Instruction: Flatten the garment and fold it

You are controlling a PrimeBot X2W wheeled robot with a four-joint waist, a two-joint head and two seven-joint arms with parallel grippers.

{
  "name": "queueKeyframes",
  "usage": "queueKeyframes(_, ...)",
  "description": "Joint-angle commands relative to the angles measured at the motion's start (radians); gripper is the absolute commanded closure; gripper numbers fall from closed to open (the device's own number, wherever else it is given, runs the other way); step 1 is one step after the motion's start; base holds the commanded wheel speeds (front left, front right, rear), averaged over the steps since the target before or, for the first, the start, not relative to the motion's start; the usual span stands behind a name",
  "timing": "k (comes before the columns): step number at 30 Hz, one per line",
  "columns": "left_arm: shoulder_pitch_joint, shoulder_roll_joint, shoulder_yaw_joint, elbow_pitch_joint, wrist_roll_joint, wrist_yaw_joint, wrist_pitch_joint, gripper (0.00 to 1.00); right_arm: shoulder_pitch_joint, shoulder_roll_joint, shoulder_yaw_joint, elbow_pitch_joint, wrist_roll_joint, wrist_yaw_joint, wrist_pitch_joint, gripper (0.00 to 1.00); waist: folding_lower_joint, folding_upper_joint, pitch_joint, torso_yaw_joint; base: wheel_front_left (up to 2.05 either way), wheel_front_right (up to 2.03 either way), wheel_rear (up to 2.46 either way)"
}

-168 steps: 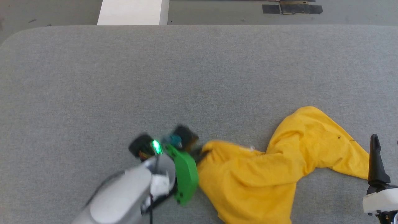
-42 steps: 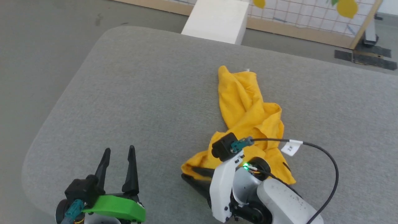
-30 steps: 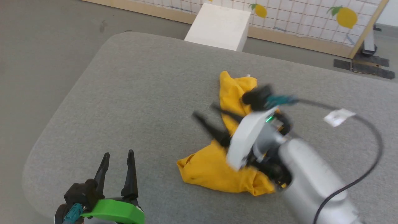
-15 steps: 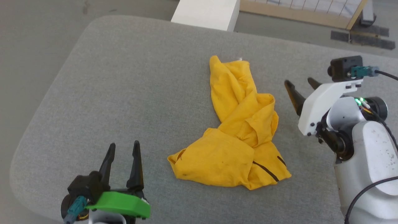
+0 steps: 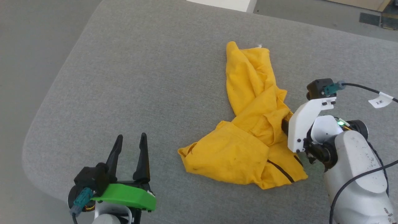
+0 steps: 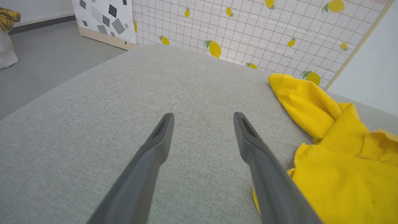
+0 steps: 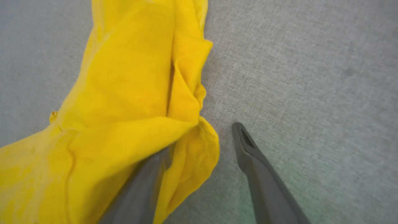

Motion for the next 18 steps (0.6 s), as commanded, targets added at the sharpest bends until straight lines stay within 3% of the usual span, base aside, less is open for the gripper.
queueKeyframes(1,-0.018,-0.007,0.005,0.006,0.015,-0.006,-0.004,0.00,-0.012,0.000,0.006,0.018,0.007,-0.001,0.003,1.00,0.0000,0.0000,0.002,0.007,0.00,0.00,0.00)
queueKeyframes(10,-0.011,-0.022,0.029,0.014,0.033,-0.018,-0.004,0.00,-0.053,0.000,-0.016,-0.002,-0.005,-0.001,-0.096,1.00,0.0000,0.0000,-0.027,-0.017,0.00,0.00,0.00)
queueKeyframes(18,0.025,-0.017,0.045,0.012,0.045,-0.017,-0.004,0.00,-0.045,-0.069,-0.087,-0.218,0.009,-0.001,-0.128,1.00,0.0000,0.0000,-0.087,-0.073,0.00,0.00,0.00)
